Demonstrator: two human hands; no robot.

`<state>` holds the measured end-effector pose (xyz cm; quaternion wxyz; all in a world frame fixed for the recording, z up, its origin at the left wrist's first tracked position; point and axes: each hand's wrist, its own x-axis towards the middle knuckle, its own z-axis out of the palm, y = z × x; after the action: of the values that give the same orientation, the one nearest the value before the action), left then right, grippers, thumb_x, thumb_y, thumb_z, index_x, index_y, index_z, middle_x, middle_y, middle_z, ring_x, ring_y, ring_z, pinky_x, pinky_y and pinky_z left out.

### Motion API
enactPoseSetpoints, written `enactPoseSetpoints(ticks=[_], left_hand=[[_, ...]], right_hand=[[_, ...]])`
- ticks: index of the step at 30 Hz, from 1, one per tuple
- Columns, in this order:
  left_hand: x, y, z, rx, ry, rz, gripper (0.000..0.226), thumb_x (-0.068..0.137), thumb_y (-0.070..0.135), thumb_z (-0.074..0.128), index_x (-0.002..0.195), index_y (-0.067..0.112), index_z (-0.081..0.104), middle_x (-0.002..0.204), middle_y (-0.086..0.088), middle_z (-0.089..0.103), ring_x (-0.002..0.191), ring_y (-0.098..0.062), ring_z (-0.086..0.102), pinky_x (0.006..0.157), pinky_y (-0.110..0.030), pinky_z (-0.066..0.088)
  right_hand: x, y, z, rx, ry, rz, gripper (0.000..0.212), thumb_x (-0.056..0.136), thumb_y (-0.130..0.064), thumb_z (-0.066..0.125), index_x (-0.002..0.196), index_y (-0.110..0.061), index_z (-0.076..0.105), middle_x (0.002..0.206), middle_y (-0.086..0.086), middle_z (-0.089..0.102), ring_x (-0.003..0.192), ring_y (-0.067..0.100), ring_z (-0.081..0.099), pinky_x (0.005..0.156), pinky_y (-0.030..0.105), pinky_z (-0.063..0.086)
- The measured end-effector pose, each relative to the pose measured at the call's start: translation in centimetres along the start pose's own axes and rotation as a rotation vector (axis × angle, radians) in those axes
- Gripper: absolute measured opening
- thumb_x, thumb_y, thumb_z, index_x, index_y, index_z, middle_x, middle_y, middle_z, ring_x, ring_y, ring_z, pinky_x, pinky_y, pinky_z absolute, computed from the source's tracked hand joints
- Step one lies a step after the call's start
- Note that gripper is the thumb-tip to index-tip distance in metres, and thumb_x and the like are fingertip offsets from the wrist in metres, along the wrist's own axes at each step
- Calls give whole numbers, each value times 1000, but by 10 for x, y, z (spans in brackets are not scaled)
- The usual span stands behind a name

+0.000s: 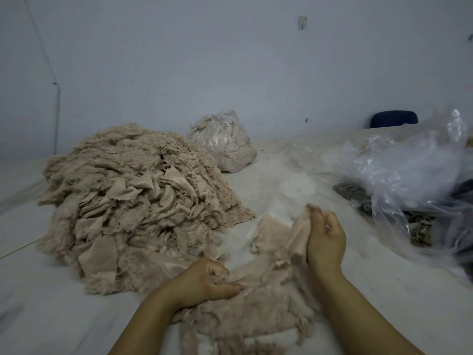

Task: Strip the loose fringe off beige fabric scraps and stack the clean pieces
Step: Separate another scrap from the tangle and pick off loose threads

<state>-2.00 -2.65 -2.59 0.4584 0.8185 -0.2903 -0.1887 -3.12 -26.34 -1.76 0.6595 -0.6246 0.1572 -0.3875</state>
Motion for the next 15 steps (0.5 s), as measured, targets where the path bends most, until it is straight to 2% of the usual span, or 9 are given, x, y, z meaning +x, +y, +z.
enactPoseSetpoints(ticks=[2, 4, 5, 7, 8, 9, 11, 13, 15], left_hand=[[-2, 3, -1, 31, 41, -17, 36, 66, 53, 79, 58, 26, 56, 57, 16, 50, 64, 0, 55, 65, -13, 40], [2, 9, 3, 16, 146, -27, 39, 58, 64, 73, 77, 31, 65, 78, 24, 63, 79, 10, 57, 69, -4, 41], [5, 12, 6, -21, 207, -17, 42, 58, 67, 68, 88, 37, 65, 91, 25, 64, 90, 10, 57, 74, -3, 41], [15, 22, 12, -107, 278, 22, 58, 57, 69, 65, 110, 47, 55, 111, 22, 60, 106, 7, 56, 84, -8, 43], [20, 27, 15, -147, 283, 34, 68, 57, 67, 69, 118, 49, 47, 115, 22, 58, 108, 9, 55, 86, -11, 45], [26, 32, 18, -172, 281, 35, 72, 57, 62, 73, 121, 50, 42, 112, 25, 59, 106, 11, 56, 85, -11, 46], [37, 39, 22, -269, 310, 18, 58, 65, 43, 80, 116, 44, 52, 101, 19, 66, 94, 5, 64, 75, -17, 52], [45, 43, 22, -529, 369, -7, 32, 73, 22, 79, 102, 16, 66, 89, -4, 71, 73, -14, 68, 61, -27, 55], [47, 46, 20, -751, 420, -6, 22, 72, 18, 72, 87, 2, 66, 69, -8, 68, 52, -15, 62, 44, -23, 49]], right_hand=[[-1, -3, 0, -20, -79, -16, 22, 95, -28, 57, 75, -26, 66, 68, -16, 66, 71, 10, 61, 67, 19, 45], [-7, -6, 5, -20, -188, -22, 18, 93, -26, 59, 79, -28, 71, 78, -15, 71, 79, 7, 65, 75, 22, 49], [-11, -8, 9, -14, -241, -33, 18, 93, -25, 60, 80, -29, 72, 81, -16, 72, 82, 5, 66, 77, 22, 50], [-17, -14, 17, -28, -341, -75, 17, 92, -26, 61, 80, -32, 73, 85, -16, 73, 86, 6, 67, 80, 26, 50], [-18, -16, 21, -43, -377, -102, 18, 92, -26, 62, 80, -34, 72, 86, -16, 73, 87, 6, 67, 81, 28, 51], [-19, -20, 25, -46, -406, -121, 18, 92, -25, 62, 79, -35, 72, 85, -15, 73, 85, 6, 67, 79, 28, 51], [-18, -26, 29, -5, -434, -107, 22, 92, -25, 61, 77, -37, 73, 82, -15, 73, 79, 5, 67, 71, 24, 52], [-12, -28, 27, 30, -409, -65, 25, 92, -26, 62, 76, -42, 73, 84, -20, 73, 82, -1, 67, 74, 19, 51], [-2, -26, 20, -19, -376, -50, 22, 91, -29, 63, 78, -43, 73, 89, -28, 71, 90, -6, 64, 84, 21, 50]])
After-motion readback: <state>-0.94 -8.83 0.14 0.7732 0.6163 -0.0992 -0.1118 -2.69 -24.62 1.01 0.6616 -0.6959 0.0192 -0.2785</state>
